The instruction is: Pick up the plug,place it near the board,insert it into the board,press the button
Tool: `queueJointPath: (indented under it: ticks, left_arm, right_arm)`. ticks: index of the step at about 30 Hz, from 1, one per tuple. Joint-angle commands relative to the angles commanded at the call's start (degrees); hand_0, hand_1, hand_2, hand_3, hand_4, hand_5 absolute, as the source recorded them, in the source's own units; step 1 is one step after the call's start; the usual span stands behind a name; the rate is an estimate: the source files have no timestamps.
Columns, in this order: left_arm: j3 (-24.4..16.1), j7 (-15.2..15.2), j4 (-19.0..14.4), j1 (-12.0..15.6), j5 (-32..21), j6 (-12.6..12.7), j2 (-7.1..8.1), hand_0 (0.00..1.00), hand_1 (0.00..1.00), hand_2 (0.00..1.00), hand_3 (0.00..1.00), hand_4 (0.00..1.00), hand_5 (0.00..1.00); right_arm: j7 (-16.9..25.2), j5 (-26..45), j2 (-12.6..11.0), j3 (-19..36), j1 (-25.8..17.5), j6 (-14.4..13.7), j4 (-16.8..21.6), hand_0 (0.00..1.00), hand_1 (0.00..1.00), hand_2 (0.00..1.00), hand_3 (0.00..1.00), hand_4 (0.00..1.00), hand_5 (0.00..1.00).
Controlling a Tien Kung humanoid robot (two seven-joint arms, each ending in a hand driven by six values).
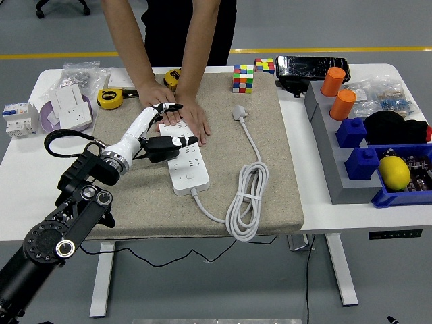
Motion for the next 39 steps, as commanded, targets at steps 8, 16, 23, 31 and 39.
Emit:
queueJointPath:
  ticks: [8,16,23,31,39]
  left_arm:
    - [-1.8,2.4,3.8,-0.9,15.7,-2.4,-0.13,0.937,0.976,0.917,0.875,0.998,0.245]
    - [0.1,1.3,8.0,-1.8,18.7,-2.3,-1.28,0.850,0.879,0.811,0.799,0.998,0.257]
    - [1.4,0.5,9.1,-1.8,18.9,-0.1,-1.67,0.758,0.754,0.689,0.704,0.998,0.266]
    - [1.5,-1.0,10.5,-2.2,19.2,1.6,-1.88,0.663,0.645,0.571,0.582,0.998,0.260]
    - [1.8,-1.5,12.2,-2.6,21.6,3.3,-2.27,0.531,0.536,0.526,0.548,0.875,0.184]
  right_arm:
    - [0.0,-0.1,-0.1,0.2,0.1,0.0,0.0,0.844,0.753,0.740,0.772,0.998,0.895]
    - [0.1,0.1,0.0,-0.1,0.3,0.0,0.0,0.844,0.753,0.740,0.772,0.998,0.895]
    - [-0.1,-0.2,-0.1,0.2,0.0,0.0,0.0,0.843,0.752,0.741,0.772,0.998,0.896]
    - [0.0,-0.2,-0.1,0.1,0.1,0.0,0.0,0.843,0.752,0.740,0.772,0.998,0.897]
    - [0.0,-0.3,-0.1,0.0,0.0,0.0,0.0,0.843,0.752,0.740,0.772,0.998,0.897]
